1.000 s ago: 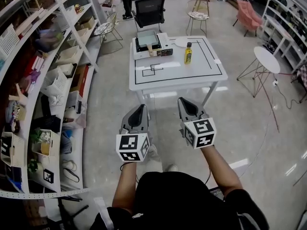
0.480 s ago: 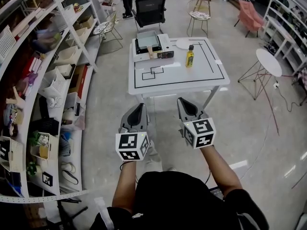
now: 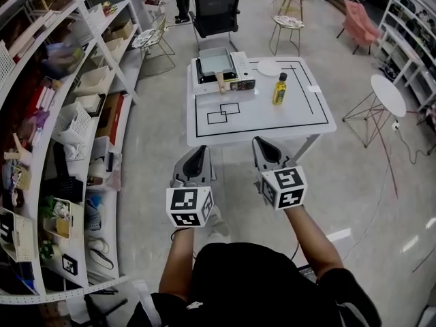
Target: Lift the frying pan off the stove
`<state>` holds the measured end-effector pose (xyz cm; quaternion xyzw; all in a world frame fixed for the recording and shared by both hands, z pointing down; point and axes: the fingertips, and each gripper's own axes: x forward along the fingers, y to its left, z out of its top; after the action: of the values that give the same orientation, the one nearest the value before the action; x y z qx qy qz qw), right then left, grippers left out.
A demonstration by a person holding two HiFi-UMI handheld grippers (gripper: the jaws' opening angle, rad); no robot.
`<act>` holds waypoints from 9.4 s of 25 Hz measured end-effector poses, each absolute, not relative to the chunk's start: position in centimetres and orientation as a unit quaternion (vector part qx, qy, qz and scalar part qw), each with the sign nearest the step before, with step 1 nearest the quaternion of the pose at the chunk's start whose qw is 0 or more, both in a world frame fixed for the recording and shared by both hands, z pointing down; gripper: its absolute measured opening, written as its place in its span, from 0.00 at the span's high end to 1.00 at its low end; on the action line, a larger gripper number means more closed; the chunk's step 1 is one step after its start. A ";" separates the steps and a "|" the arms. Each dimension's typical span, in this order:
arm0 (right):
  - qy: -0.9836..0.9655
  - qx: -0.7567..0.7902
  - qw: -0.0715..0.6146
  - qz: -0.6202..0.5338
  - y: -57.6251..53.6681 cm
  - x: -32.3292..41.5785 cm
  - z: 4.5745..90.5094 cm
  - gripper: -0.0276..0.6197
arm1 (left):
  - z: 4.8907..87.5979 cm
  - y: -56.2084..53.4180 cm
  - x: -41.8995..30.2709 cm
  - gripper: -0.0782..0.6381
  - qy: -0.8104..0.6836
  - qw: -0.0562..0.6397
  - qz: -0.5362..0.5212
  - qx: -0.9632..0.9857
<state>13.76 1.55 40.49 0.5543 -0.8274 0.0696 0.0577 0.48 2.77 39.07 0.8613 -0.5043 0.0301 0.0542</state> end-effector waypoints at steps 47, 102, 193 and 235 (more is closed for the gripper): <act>-0.775 0.613 0.129 0.083 -27.6 5.1 43.3 0.95 | 41.8 -26.5 -7.1 0.87 -0.407 0.083 0.061 0.907; -0.711 0.518 0.328 0.345 -44.4 7.3 61.6 0.56 | 51.3 -42.7 -5.0 0.87 -0.455 0.199 0.104 0.862; -0.705 0.586 0.260 0.304 -28.7 6.7 54.1 0.92 | 46.0 -26.6 -7.4 0.87 -0.422 0.146 0.071 0.892; -0.764 0.574 0.198 0.218 -11.7 12.4 46.0 0.92 | 40.7 -10.2 0.7 0.87 -0.424 0.108 0.040 0.898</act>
<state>12.40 -11.70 45.95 0.5737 -0.7642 0.2182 0.1982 0.69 -10.17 40.74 0.8985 -0.4237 0.0401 0.1075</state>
